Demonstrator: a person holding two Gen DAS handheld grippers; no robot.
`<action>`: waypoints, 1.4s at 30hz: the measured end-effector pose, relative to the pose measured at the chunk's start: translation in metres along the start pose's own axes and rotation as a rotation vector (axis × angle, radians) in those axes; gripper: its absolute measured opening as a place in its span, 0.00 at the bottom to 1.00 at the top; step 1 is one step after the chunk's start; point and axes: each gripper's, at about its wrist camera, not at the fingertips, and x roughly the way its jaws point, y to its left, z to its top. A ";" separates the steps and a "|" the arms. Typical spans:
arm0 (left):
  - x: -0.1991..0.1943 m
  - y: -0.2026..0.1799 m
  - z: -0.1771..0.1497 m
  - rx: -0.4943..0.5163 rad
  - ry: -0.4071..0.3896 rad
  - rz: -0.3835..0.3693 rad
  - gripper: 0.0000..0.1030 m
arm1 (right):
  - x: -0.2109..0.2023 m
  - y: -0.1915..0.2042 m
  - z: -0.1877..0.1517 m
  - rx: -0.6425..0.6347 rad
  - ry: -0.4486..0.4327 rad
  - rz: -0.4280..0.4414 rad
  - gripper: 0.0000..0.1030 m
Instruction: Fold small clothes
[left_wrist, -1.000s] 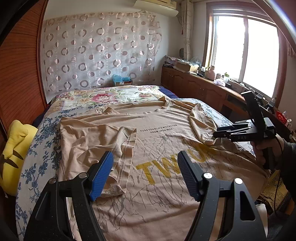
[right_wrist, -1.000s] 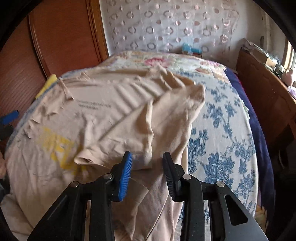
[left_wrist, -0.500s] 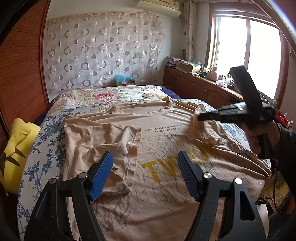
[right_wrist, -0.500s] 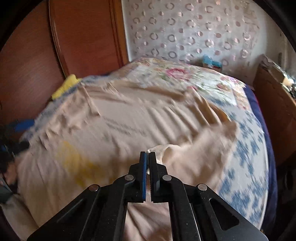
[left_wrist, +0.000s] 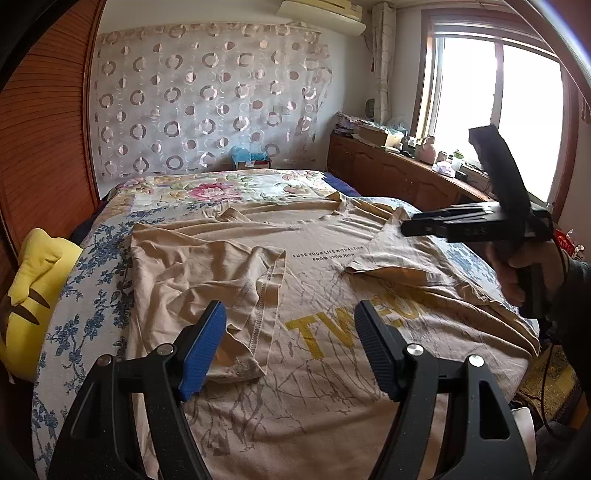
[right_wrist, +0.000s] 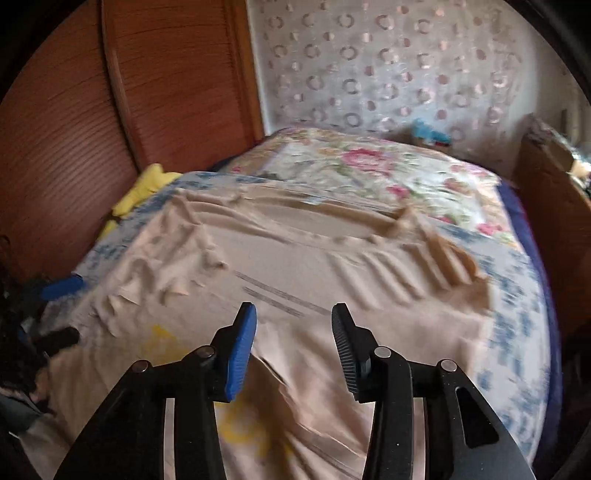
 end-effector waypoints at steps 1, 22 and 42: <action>0.001 -0.001 0.001 0.001 0.001 -0.001 0.71 | -0.005 -0.005 -0.005 0.003 -0.001 -0.019 0.43; 0.010 -0.002 -0.005 0.005 0.034 0.000 0.71 | -0.041 -0.014 -0.092 0.045 0.105 -0.151 0.17; 0.011 -0.006 -0.004 0.010 0.038 -0.002 0.71 | -0.060 0.002 -0.102 -0.009 0.083 -0.068 0.03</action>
